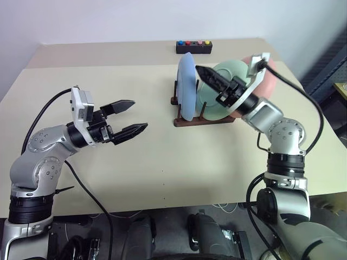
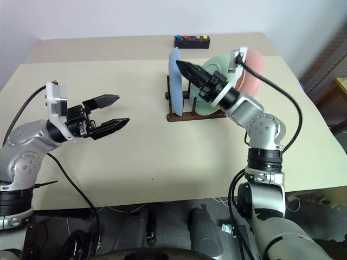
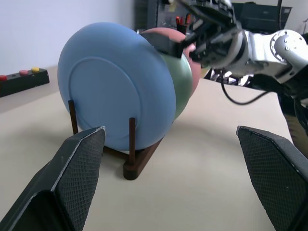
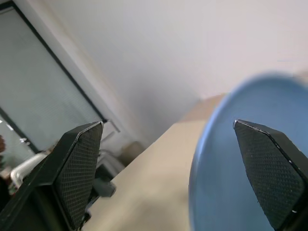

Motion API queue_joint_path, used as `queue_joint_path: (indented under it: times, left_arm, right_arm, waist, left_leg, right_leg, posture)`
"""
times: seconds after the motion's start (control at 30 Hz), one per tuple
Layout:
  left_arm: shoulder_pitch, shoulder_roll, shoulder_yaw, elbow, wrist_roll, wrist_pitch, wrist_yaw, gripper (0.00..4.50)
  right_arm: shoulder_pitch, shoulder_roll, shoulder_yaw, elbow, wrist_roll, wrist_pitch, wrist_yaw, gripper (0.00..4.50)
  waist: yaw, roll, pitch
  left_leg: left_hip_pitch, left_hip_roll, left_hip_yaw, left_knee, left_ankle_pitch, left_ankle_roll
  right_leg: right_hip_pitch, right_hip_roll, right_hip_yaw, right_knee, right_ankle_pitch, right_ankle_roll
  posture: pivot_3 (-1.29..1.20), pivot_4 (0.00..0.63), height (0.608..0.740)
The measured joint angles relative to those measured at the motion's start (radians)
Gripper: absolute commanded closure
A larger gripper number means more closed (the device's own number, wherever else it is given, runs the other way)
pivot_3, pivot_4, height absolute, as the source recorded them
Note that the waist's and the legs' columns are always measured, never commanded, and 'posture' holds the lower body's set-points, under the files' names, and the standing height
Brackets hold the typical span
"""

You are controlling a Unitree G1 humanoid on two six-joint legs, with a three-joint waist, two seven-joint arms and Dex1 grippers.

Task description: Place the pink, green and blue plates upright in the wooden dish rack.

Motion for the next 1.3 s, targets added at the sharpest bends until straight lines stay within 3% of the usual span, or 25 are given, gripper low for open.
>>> queue_joint_path:
  times: [0.27, 0.37, 0.63, 0.73, 0.97, 1.0, 1.3]
  left_arm:
    - [-0.017, 0.001, -0.008, 0.009, 0.002, 0.001, -0.019, 0.00]
    - [-0.029, 0.023, -0.022, 0.014, -0.005, 0.036, -0.050, 0.00]
    - [-0.037, 0.027, -0.075, 0.018, -0.020, 0.118, -0.061, 0.00]
    - [-0.038, 0.028, -0.094, 0.018, -0.019, 0.153, -0.055, 0.00]
    - [-0.070, 0.036, -0.123, 0.019, -0.019, 0.218, -0.045, 0.00]
    - [-0.071, 0.036, -0.123, 0.019, -0.019, 0.218, -0.045, 0.00]
    - [-0.070, 0.036, -0.123, 0.018, -0.019, 0.218, -0.038, 0.00]
  right_arm:
    - [0.001, -0.175, -0.024, -0.059, -0.129, -0.162, 0.062, 0.07]
    - [0.104, -0.274, 0.028, -0.084, -0.268, -0.285, 0.158, 0.07]
    - [0.237, -0.401, 0.009, -0.074, -0.405, -0.431, 0.243, 0.07]
    - [0.277, -0.427, 0.008, -0.074, -0.439, -0.460, 0.265, 0.91]
    - [0.323, -0.433, 0.021, -0.075, -0.488, -0.516, 0.300, 4.31]
    - [0.326, -0.435, 0.023, -0.075, -0.498, -0.525, 0.305, 4.46]
    - [0.394, -0.439, 0.040, -0.051, -0.577, -0.612, 0.335, 4.46]
  waist:
    - [0.002, 0.000, 0.000]
    - [0.003, 0.000, 0.000]
    - [0.002, 0.000, 0.000]
    - [0.000, 0.000, 0.000]
    - [0.003, 0.000, 0.000]
    - [0.003, 0.000, 0.000]
    - [0.003, 0.000, 0.000]
  left_leg:
    - [0.000, 0.000, 0.000, 0.000, 0.000, 0.000]
    - [0.000, 0.000, 0.000, -0.001, 0.000, 0.000]
    - [0.000, 0.000, 0.000, -0.001, 0.000, 0.000]
    - [0.000, 0.000, 0.001, -0.001, 0.000, 0.000]
    - [0.000, 0.000, 0.001, 0.000, 0.000, 0.000]
    - [0.000, 0.000, 0.001, 0.000, 0.000, 0.000]
    - [0.000, 0.000, 0.001, 0.000, 0.000, 0.000]
  right_leg:
    - [0.000, 0.000, 0.000, -0.001, 0.000, 0.000]
    - [0.000, 0.000, 0.000, -0.002, 0.000, 0.000]
    - [0.000, 0.000, 0.000, -0.002, 0.000, 0.000]
    - [0.000, 0.000, 0.000, -0.002, 0.000, 0.000]
    - [0.000, 0.000, 0.001, -0.002, 0.000, 0.000]
    - [0.000, 0.000, 0.001, -0.002, 0.000, 0.000]
    - [0.000, 0.000, 0.001, -0.002, 0.000, 0.000]
  posture:
    - [0.00, 0.150, 0.740]
    - [0.00, 0.150, 0.740]
    - [0.00, 0.150, 0.740]
    - [0.00, 0.150, 0.740]
    - [0.00, 0.150, 0.740]
    - [0.00, 0.150, 0.740]
    - [0.00, 0.150, 0.740]
